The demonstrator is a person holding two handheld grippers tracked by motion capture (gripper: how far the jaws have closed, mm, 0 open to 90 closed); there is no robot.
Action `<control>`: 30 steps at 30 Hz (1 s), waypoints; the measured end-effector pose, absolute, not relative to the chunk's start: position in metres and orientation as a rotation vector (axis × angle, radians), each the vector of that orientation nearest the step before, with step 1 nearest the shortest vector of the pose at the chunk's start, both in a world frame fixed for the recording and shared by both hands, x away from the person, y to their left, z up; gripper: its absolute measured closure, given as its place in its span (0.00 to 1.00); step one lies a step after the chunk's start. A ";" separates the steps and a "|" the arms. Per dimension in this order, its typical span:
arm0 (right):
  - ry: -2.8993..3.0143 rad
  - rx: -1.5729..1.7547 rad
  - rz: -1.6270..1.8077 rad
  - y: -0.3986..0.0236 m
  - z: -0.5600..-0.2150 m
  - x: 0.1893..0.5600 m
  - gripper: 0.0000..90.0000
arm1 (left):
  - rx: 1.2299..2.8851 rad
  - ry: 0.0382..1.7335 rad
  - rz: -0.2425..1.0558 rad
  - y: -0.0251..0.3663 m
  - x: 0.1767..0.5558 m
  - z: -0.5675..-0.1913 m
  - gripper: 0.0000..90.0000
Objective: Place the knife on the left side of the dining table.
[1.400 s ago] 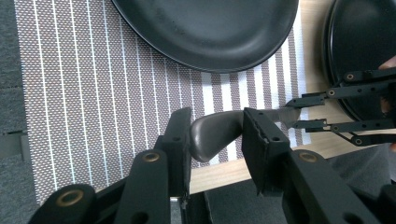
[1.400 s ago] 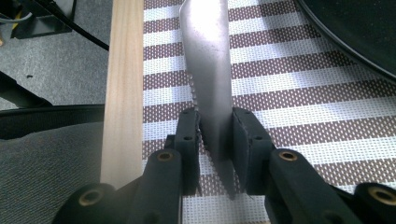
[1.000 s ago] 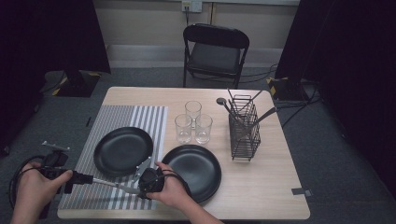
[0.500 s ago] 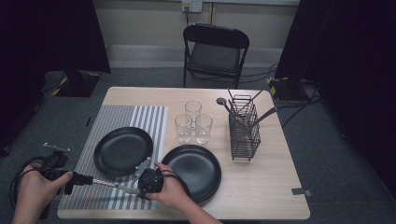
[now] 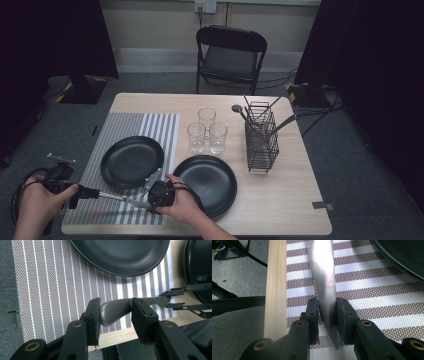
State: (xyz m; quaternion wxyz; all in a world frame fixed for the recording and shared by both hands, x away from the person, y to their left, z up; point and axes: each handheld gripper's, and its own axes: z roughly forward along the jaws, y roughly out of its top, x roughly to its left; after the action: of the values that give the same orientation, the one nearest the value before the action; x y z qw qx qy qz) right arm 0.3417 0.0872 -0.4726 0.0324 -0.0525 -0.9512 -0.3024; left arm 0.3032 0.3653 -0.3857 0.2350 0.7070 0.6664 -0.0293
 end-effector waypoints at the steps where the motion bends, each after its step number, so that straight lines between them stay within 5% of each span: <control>1: -2.929 -0.166 -0.925 0.087 -0.473 0.341 0.81 | 1.941 1.833 -0.084 0.365 0.303 -0.386 0.66; 30: -2.930 -0.162 -0.924 0.087 -0.473 0.341 0.81 | 1.958 1.826 -0.078 0.366 0.303 -0.387 0.66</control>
State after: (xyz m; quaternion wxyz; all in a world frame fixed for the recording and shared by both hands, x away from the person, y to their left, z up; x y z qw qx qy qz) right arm 0.3410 0.0872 -0.4726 0.0324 -0.0527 -0.9519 -0.3003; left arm 0.3026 0.3656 -0.3868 0.2295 0.7116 0.6635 -0.0284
